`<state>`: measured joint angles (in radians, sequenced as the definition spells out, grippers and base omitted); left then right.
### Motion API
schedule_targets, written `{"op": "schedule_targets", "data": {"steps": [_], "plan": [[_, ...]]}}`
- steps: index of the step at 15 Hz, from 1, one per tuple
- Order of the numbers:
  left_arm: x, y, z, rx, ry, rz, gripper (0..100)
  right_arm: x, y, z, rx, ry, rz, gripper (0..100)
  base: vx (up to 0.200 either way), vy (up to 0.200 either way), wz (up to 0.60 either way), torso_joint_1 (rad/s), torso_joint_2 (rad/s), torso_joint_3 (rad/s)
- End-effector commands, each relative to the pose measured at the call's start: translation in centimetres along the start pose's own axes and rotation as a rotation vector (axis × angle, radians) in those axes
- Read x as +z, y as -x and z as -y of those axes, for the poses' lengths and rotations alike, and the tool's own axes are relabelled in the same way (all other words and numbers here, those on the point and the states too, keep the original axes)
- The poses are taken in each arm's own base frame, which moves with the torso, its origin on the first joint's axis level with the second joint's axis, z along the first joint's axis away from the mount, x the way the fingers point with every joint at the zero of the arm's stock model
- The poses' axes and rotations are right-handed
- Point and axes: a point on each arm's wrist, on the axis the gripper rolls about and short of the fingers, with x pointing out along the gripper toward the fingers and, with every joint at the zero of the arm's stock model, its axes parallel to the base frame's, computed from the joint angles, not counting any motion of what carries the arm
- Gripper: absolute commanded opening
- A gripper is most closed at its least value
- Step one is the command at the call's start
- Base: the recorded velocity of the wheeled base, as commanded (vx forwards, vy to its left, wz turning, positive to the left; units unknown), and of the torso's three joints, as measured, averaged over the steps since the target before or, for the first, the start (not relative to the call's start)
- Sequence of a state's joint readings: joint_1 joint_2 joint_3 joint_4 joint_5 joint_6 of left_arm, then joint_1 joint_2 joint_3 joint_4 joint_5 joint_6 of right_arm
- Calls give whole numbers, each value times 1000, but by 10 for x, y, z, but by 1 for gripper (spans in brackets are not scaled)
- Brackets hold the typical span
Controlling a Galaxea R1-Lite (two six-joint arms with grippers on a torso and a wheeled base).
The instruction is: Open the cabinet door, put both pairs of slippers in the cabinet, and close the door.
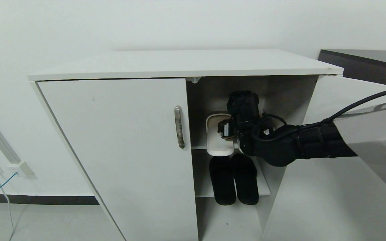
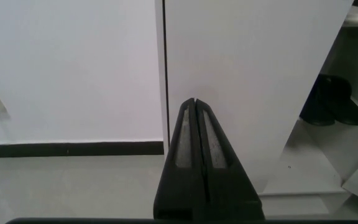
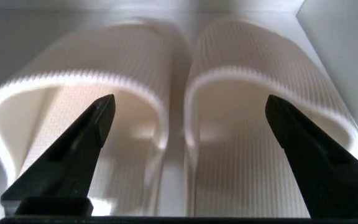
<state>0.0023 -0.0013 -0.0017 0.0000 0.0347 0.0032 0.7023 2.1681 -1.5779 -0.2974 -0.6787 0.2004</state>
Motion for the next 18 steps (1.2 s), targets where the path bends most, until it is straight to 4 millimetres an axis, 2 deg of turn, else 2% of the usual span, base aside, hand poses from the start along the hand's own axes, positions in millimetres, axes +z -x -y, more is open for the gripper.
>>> {"op": "schedule_targets", "data": {"steps": [1, 5, 7, 9, 12, 18], "plan": [[0, 0, 0, 1, 0, -1, 0, 13, 34, 7, 36, -14, 16, 100, 0, 0, 0, 0, 0, 0], [0, 0, 0, 1, 0, -1, 0, 7, 77, 15, 96, -12, 8, 100, 0, 0, 0, 0, 0, 0], [0, 0, 0, 1, 0, -1, 0, -5, 111, 25, 238, 1, -15, 100, 0, 0, 0, 0, 0, 0], [0, 0, 0, 0, 0, -1, 0, -15, 132, 32, 326, 7, -25, 100, 0, 0, 0, 0, 0, 0], [0, 0, 0, 0, 0, -1, 0, -27, 143, 45, 379, 0, -24, 100, 0, 0, 0, 0, 0, 0], [0, 0, 0, -3, 0, -1, 0, -34, 146, 48, 411, 3, -30, 100, -200, 0, 0, 5, 3, 4]]}}
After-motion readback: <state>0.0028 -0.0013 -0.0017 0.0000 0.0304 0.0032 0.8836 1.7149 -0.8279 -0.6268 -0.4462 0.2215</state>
